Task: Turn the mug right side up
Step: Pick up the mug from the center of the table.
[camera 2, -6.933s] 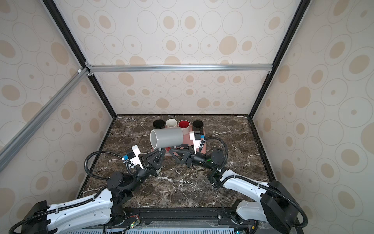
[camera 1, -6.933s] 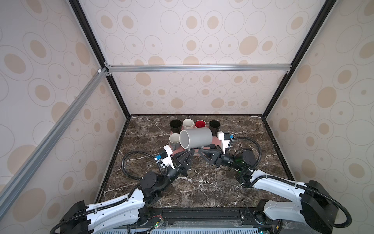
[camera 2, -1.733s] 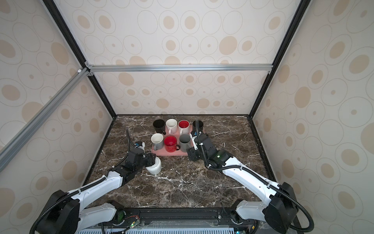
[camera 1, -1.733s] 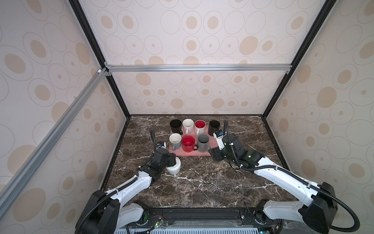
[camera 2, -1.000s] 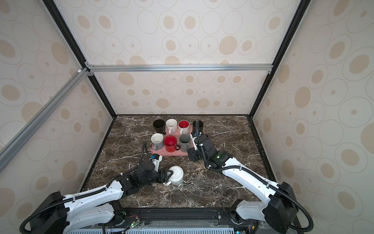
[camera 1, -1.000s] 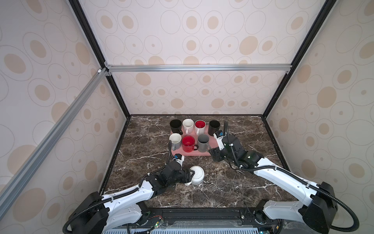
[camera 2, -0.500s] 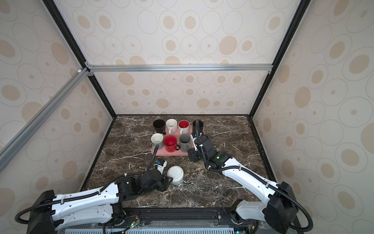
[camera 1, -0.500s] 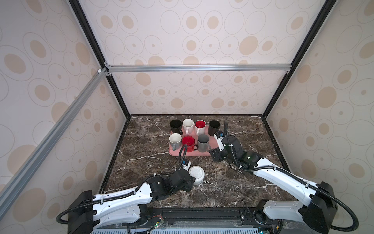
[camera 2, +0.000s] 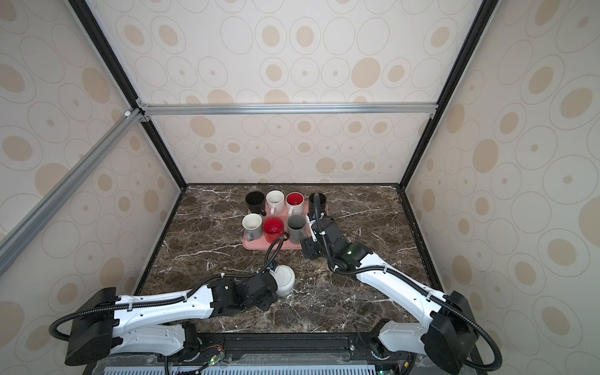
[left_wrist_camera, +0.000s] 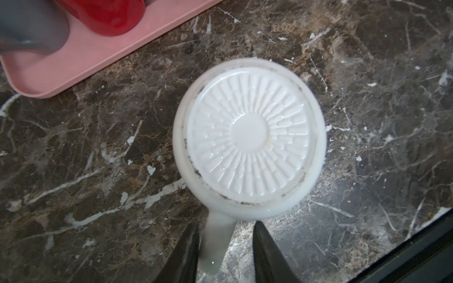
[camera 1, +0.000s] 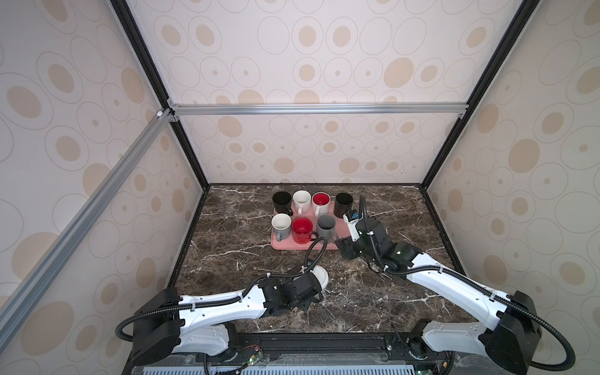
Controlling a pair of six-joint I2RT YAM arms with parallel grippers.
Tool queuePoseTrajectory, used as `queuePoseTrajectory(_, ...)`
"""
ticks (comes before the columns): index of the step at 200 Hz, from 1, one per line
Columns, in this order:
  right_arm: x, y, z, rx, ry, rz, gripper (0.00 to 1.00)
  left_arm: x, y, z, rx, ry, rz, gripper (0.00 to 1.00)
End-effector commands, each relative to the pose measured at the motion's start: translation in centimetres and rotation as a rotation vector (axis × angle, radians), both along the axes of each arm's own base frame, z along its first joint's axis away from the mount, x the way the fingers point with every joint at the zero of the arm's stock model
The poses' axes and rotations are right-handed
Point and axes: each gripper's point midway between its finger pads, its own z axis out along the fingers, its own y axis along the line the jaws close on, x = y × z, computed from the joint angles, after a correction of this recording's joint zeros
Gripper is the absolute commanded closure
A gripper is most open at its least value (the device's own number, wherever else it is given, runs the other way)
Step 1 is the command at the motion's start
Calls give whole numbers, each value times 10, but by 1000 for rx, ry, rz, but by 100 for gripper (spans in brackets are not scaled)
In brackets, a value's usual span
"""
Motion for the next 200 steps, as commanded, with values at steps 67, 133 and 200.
queuePoseTrajectory(67, -2, 0, -3, -3, 0, -2, 25, 18, -8, 6, 19, -39, -19, 67)
queuePoseTrajectory(133, -2, -1, -1, -3, -3, -2, 25, 24, -11, 2, 58, -60, -42, 85)
queuePoseTrajectory(200, -3, -2, 4, 15, -12, -16, 25, 29, -12, 15, 30, -121, -56, 100)
